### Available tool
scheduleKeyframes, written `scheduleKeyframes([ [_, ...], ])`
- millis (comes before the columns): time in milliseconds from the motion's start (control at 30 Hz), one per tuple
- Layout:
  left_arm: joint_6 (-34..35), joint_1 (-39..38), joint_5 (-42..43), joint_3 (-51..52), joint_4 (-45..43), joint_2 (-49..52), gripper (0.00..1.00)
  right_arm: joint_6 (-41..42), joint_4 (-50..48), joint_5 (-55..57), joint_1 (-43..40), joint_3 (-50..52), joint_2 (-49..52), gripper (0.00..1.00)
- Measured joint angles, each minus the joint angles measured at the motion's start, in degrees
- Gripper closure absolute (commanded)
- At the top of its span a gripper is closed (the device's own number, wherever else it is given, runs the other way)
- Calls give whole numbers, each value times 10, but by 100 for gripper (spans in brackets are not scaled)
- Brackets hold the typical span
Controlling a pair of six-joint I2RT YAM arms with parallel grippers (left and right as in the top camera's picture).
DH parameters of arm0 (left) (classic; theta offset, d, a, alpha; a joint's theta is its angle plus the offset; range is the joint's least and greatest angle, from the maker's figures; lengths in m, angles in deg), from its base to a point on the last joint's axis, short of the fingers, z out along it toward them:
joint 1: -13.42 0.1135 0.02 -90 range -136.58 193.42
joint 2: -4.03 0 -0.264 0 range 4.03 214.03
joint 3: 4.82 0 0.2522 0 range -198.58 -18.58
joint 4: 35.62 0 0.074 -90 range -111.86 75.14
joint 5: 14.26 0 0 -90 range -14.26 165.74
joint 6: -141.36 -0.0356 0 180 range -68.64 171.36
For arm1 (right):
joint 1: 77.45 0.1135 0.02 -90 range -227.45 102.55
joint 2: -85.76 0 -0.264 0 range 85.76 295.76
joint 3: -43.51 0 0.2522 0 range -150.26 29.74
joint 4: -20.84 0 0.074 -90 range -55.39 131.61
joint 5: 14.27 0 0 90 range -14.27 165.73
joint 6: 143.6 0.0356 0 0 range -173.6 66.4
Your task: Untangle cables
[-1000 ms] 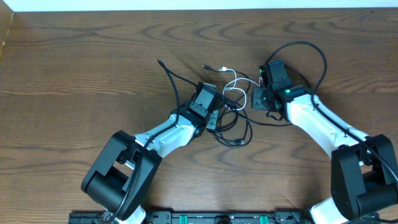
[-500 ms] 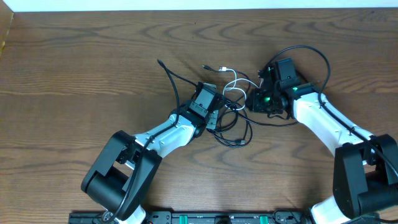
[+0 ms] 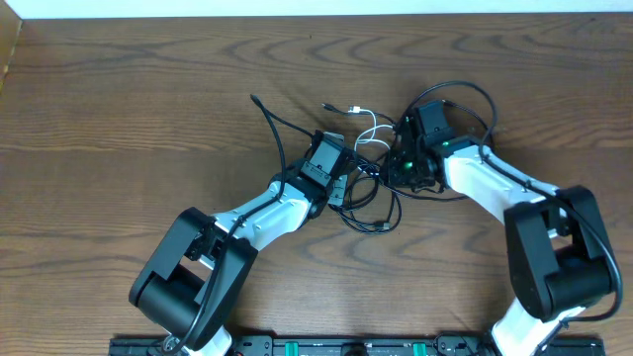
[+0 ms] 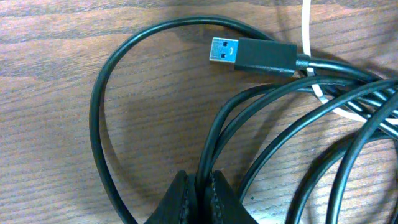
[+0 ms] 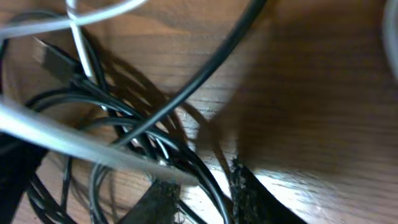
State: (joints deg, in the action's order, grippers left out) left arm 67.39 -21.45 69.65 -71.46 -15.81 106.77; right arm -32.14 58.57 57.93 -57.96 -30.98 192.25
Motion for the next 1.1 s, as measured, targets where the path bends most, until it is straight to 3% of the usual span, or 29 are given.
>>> scheduleKeyframes([
  [267, 0, 0, 0, 0, 0, 0, 92, -6, -35, -22, 0, 0, 2, 77],
  [467, 0, 0, 0, 0, 0, 0, 92, -11, -49, -34, 0, 0, 2, 91],
  [867, 0, 0, 0, 0, 0, 0, 92, -12, -23, -51, 0, 0, 2, 99],
  [1100, 0, 0, 0, 0, 0, 0, 92, -12, -15, -58, -1, 0, 2, 99],
])
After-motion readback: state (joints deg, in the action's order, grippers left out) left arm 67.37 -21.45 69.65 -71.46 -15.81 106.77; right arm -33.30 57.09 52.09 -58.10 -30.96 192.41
